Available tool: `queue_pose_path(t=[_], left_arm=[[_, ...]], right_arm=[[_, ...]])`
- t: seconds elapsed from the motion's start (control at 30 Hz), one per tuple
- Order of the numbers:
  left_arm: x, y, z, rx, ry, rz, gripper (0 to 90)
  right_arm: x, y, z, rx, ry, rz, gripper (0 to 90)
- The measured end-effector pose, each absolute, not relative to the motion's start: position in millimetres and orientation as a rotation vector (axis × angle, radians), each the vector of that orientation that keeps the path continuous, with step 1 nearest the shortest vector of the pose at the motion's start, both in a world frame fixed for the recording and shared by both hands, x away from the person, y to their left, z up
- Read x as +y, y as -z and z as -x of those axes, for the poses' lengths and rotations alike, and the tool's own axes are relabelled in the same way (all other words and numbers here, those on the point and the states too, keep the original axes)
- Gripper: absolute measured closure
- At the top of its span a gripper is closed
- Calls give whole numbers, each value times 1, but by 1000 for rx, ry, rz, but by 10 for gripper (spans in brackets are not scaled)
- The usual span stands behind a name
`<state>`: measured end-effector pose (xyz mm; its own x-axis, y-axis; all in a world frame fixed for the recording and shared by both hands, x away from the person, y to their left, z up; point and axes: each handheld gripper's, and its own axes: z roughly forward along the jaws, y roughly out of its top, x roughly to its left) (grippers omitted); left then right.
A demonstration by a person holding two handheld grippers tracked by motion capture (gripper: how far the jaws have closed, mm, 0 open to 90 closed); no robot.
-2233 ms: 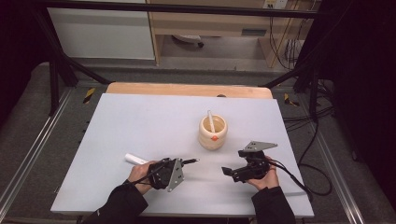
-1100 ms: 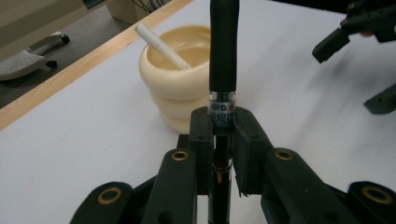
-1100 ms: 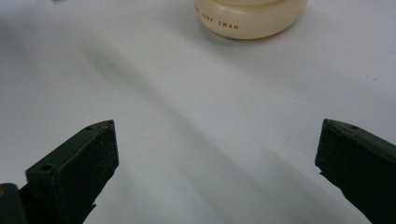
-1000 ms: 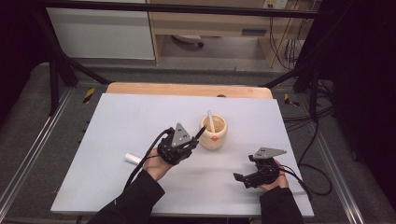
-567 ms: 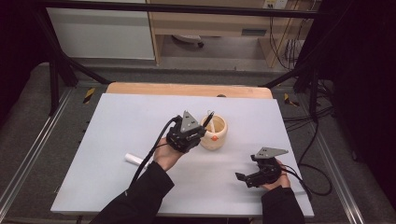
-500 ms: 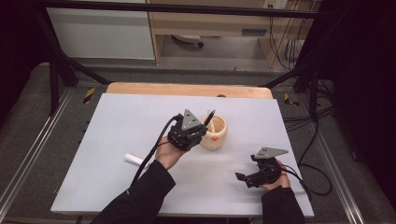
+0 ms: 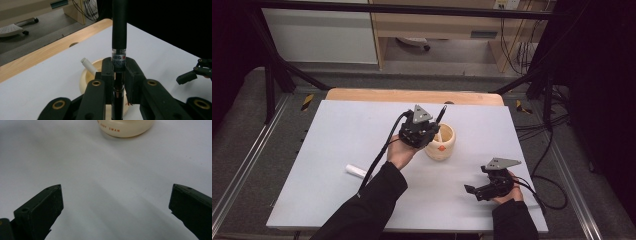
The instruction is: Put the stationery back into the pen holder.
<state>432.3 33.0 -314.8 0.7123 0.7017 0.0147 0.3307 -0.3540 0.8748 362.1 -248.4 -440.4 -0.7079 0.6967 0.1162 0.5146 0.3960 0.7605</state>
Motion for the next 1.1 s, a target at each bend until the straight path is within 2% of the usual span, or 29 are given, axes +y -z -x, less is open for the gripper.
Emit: queue_pose_path(t=[0.47, 1.1], left_arm=[[13, 310, -455, 782, -488, -1925, 791], [-1, 339, -481, 778, -486, -1939, 791]], right_arm=[[-248, 441, -362, 2438, -1205, -1076, 2], [-248, 441, -362, 2435, -1208, -1080, 1]])
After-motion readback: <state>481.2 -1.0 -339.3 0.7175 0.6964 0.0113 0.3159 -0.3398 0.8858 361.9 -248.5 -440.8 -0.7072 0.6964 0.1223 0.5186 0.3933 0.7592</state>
